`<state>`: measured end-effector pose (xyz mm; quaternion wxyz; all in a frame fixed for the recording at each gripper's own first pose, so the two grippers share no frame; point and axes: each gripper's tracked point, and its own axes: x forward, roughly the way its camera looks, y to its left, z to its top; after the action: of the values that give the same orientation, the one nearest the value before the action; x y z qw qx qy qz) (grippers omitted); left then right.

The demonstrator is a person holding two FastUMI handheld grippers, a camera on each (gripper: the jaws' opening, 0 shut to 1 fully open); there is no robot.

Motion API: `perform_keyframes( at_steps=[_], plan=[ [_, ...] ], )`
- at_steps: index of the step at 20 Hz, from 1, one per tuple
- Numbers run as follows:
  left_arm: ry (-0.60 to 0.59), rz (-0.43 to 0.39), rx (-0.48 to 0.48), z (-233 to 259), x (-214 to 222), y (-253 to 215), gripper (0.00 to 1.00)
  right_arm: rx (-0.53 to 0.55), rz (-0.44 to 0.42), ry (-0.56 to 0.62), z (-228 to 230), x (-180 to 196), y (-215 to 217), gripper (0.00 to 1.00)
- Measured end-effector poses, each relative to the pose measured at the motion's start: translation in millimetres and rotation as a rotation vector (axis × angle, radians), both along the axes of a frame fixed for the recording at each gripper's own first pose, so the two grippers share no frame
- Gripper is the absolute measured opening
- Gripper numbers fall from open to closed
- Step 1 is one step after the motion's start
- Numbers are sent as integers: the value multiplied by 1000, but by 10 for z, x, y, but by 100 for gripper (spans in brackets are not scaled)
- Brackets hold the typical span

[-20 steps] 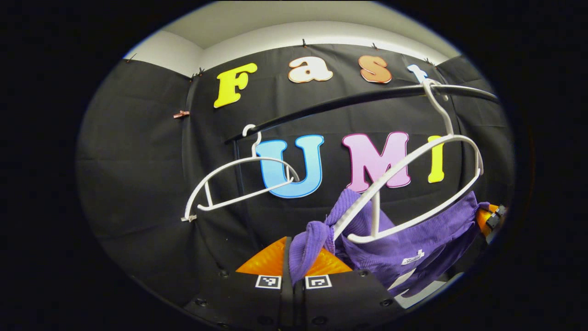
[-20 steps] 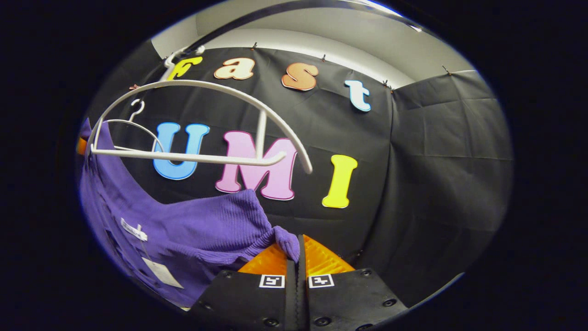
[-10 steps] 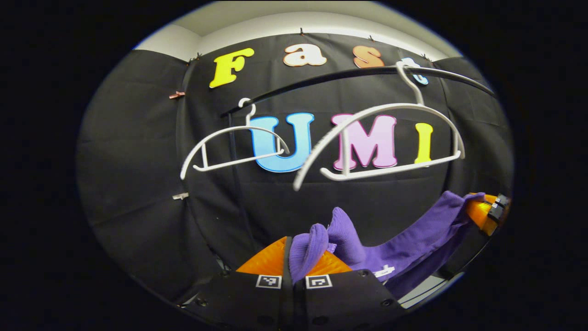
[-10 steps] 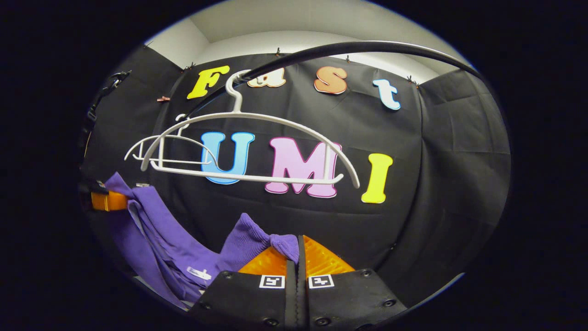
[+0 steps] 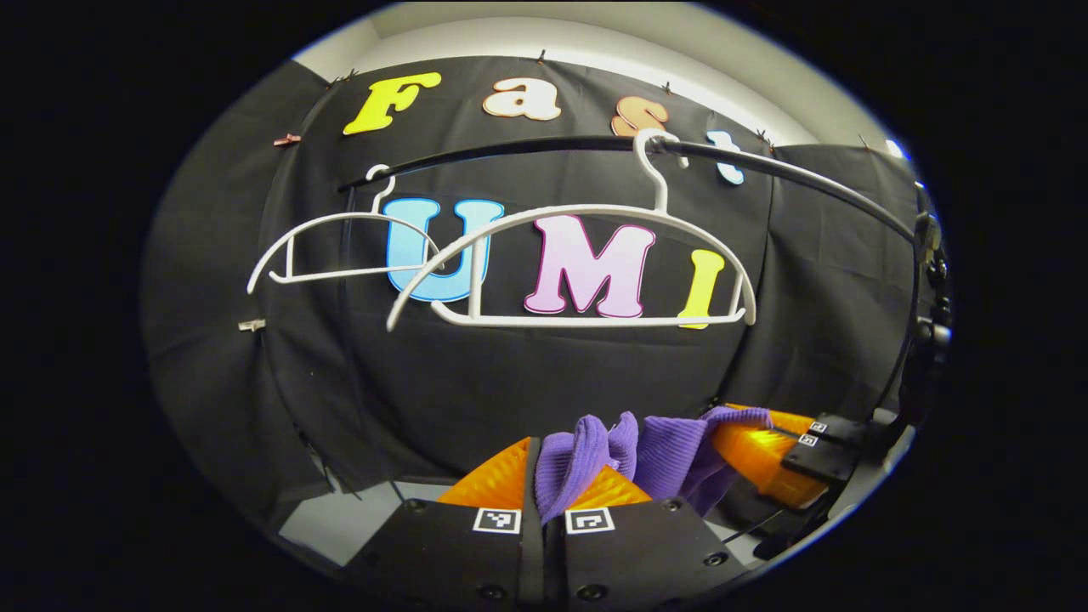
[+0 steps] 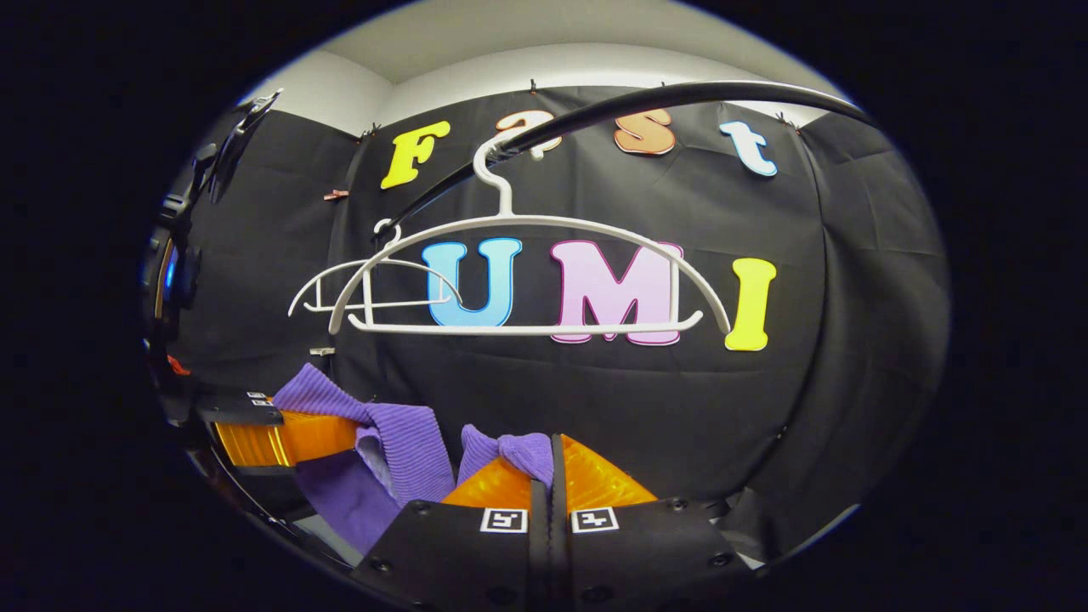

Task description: Grasp the clothes on the hanger with both hands and then place them into the laundry hamper below.

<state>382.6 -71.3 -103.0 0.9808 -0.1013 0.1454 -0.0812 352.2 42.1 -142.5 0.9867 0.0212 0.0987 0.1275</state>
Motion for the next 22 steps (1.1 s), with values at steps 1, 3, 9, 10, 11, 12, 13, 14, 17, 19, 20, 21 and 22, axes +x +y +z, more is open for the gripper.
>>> perform_keyframes(
  at_steps=[1,3,9,10,11,12,13,14,17,19,20,21,22],
  plan=[
    [13,-2,-12,-51,1,-26,5,1,-3,14,-53,0,-17,4],
    [50,-5,-25,-252,-16,-82,5,8,-1,63,-253,-4,-43,4],
    [227,-20,1,-1249,-150,-213,5,82,-8,341,-1365,-237,-105,4],
    [256,-27,9,-1434,-183,-238,5,83,-16,389,-1555,-275,-125,4],
    [292,-35,13,-1632,-231,-255,5,80,-21,432,-1744,-326,-151,0],
    [323,-40,13,-1791,-277,-266,5,72,-26,476,-1936,-381,-166,4],
    [359,-42,12,-1942,-314,-274,5,57,-29,523,-2118,-452,-174,4],
    [400,-43,11,-2103,-371,-291,5,45,-29,564,-2301,-531,-168,4],
    [500,-55,6,-2516,-450,-346,5,12,-21,686,-2750,-787,-199,5],
    [571,-63,11,-2834,-561,-370,5,-26,-20,767,-3037,-943,-222,5],
    [611,-74,6,-2982,-680,-374,5,-48,-18,807,-3157,-1031,-237,4],
    [649,-79,5,-3067,-772,-393,5,-64,-11,839,-3261,-1112,-248,5],
    [684,-84,4,-3173,-823,-386,5,-83,-6,863,-3303,-1162,-238,4]
  ],
)
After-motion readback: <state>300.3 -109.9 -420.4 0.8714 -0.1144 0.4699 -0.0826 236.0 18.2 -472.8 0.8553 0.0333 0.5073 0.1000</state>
